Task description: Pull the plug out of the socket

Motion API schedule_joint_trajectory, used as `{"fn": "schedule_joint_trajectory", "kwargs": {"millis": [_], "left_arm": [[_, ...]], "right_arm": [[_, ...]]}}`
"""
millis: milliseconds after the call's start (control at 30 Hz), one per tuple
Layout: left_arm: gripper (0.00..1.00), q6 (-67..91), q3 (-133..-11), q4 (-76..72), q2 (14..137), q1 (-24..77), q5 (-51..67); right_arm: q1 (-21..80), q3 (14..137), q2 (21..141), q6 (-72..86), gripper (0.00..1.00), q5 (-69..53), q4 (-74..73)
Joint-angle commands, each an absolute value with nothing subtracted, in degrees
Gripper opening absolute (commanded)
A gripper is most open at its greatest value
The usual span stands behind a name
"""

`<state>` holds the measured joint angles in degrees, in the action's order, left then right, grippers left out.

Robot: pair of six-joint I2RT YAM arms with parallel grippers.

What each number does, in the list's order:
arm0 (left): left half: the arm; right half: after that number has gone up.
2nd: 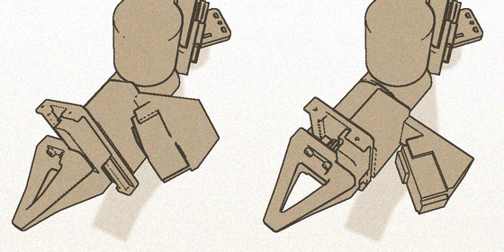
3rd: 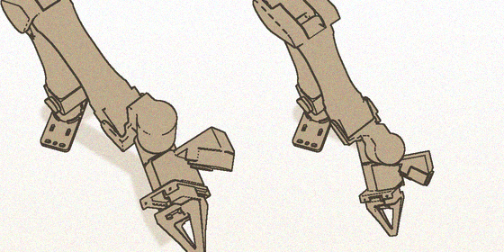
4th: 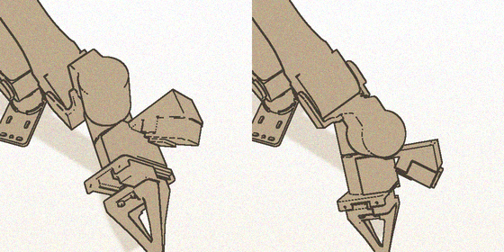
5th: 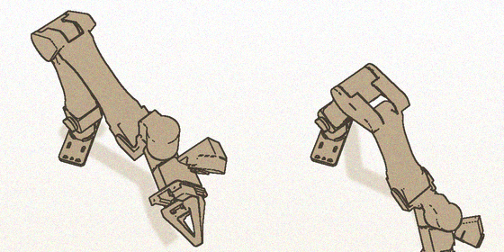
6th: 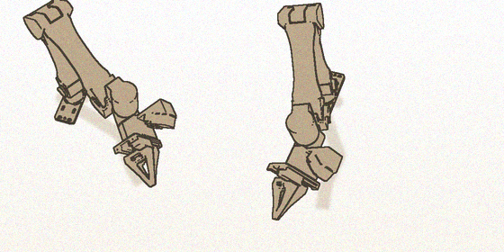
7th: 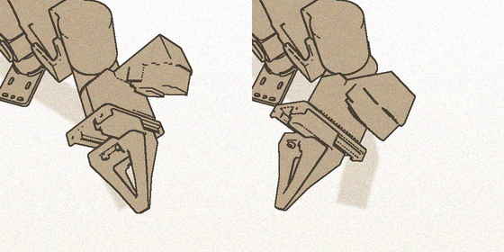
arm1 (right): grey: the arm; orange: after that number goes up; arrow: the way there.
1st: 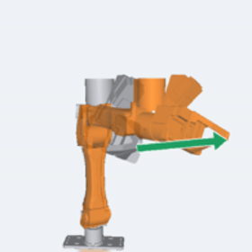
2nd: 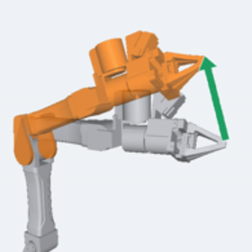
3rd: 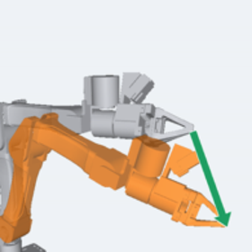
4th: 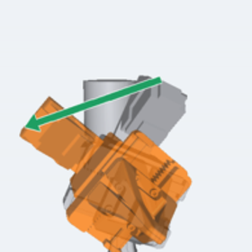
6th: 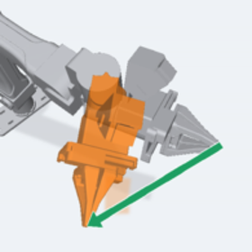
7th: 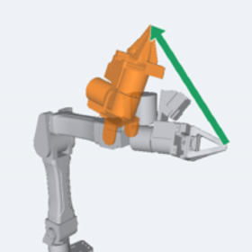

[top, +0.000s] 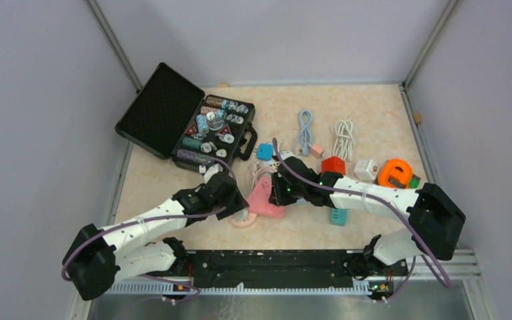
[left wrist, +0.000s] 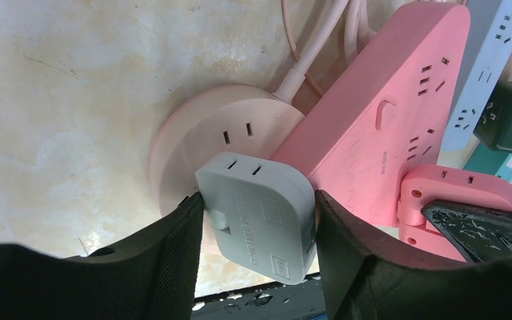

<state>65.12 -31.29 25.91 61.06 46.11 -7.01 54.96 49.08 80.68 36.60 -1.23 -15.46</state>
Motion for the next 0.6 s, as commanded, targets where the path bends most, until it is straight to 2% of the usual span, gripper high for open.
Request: {"fn": "schedule_joint_trajectory", "kwargs": {"millis": [0, 100, 233, 367, 567], "left_arm": [[0.59, 62.41, -28.77, 34.81, 65.39, 47.11, -2.46], [0.59, 62.21, -28.76, 34.89, 66.50, 47.15, -2.42], [0.58, 62.23, -28.54, 34.39, 67.21, 47.11, -2.24], [0.58, 62.23, -28.43, 34.19, 67.21, 47.11, -2.20], [0.57, 61.96, -28.49, 34.04, 67.87, 47.14, -2.37]], "right_arm": [[59.15, 52.00, 81.54, 34.46, 0.00, 4.43, -13.84], [58.99, 52.43, 79.37, 35.64, 0.00, 5.87, -15.27], [54.02, 50.02, 75.70, 40.24, 0.00, -3.79, -11.99], [53.08, 47.50, 75.61, 40.63, 0.00, -7.28, -6.86], [62.26, 57.10, 83.88, 32.89, 0.00, 9.45, -18.27]]}}
